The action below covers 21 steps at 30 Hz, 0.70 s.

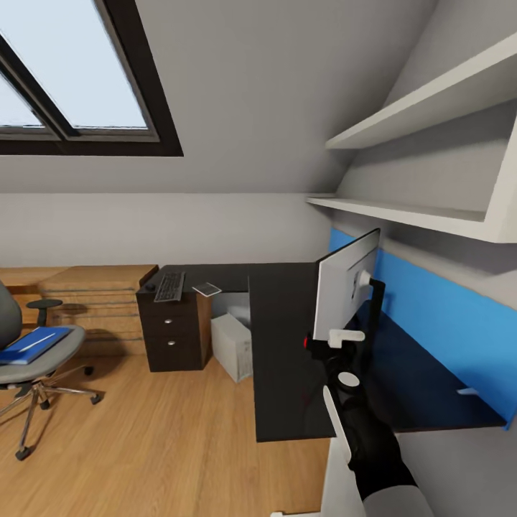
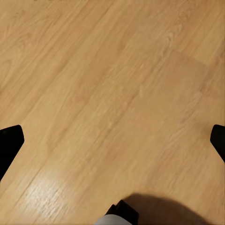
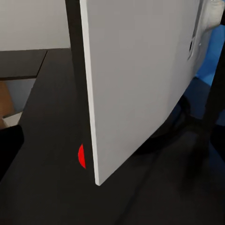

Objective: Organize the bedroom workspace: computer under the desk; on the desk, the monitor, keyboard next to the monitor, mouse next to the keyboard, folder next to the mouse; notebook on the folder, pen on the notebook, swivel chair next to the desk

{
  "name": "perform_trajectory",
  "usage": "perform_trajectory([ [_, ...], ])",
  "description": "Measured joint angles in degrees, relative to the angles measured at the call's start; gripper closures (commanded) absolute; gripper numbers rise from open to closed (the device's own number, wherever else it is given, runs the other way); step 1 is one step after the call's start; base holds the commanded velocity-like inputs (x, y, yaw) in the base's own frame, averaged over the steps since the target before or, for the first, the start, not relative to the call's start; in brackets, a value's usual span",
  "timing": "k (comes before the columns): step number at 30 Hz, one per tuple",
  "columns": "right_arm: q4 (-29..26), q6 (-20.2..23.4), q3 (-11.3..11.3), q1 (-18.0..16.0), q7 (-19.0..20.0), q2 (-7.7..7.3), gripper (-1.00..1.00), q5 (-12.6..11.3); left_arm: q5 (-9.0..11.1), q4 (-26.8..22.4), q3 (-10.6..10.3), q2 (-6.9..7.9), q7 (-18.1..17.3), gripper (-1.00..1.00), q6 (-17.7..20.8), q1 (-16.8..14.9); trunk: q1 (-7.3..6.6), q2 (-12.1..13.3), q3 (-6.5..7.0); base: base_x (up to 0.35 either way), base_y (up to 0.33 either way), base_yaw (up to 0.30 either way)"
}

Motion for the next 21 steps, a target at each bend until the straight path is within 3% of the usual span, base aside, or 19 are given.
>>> perform_trajectory([
  [14, 0.0, -3.1, 0.1, 0.9, -1.6, 0.0, -1.0, 0.2, 0.0, 0.0, 0.0, -0.01, 0.0, -1.0, 0.0, 0.0, 0.02, 0.0, 0.0, 0.014, 0.006, 0.0],
  [21, 0.7, -10.5, 0.1, 1.5, -4.2, 0.0, -1.0, 0.5, 0.0, 0.0, 0.0, -0.01, 0.0, -1.0, 0.0, 0.0, 0.01, 0.0, 0.0, 0.036, 0.0, 0.0],
])
